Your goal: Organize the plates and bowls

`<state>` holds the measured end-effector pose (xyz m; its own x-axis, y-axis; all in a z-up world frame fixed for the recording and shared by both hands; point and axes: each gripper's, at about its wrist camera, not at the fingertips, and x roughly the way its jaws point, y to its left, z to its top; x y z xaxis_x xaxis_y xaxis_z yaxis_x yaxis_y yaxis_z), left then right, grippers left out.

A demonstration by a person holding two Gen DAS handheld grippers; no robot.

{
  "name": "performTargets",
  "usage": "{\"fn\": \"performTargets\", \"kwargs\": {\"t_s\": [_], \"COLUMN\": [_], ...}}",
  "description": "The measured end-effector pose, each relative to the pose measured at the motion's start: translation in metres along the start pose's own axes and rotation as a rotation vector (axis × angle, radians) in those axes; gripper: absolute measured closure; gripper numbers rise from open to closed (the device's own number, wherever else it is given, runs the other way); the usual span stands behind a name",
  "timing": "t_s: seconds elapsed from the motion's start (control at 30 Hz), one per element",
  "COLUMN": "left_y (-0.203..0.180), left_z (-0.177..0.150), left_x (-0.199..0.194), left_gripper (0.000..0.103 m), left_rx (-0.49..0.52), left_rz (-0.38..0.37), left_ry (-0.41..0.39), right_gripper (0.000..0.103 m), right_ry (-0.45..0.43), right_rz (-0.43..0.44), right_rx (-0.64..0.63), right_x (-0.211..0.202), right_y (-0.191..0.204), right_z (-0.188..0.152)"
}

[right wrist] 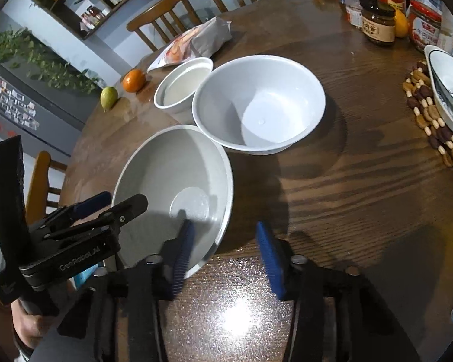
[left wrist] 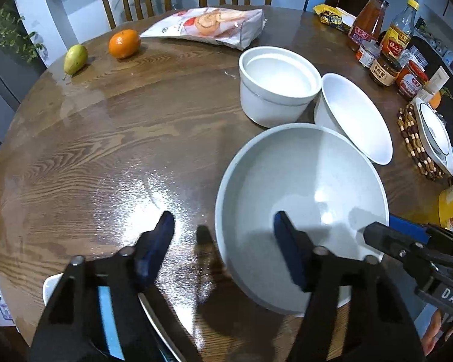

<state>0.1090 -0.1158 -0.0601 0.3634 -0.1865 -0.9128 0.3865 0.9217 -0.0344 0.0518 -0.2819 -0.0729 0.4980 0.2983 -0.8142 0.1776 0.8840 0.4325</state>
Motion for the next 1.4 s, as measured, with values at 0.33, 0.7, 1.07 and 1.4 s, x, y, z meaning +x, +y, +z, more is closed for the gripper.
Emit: {"fn": "performTargets", "kwargs": {"t_s": [0.33, 0.7, 1.07, 1.4], "left_y": [0.0, 0.011, 0.031, 0.029], "left_z": [-0.003, -0.015, -0.042, -0.054], "left_x": [0.007, -0.019, -0.042, -0.029], "left_gripper": [0.079, 0.08, 0.08, 0.079], "left_rx": [-0.012, -0.011, -0.031, -0.04], "left_rz": [-0.05, -0.025, 0.036, 0.024], "left_ry": [0.038, -0.018, -0.045, 0.002], "right_gripper": [0.087, 0.087, 0.087, 0.087], "right_ry": [0.013, 0.017, 0.06, 0.098], "right_rz": [0.03, 0.06, 0.102, 0.074], "right_rx": [0.004, -0.049, -0.118, -0.107], "right_x": [0.003, -0.008, -0.01, -0.002], "right_y": [-0.003, 0.019, 0.048, 0.046], "right_z": [0.0, -0.01, -0.023, -0.033]}}
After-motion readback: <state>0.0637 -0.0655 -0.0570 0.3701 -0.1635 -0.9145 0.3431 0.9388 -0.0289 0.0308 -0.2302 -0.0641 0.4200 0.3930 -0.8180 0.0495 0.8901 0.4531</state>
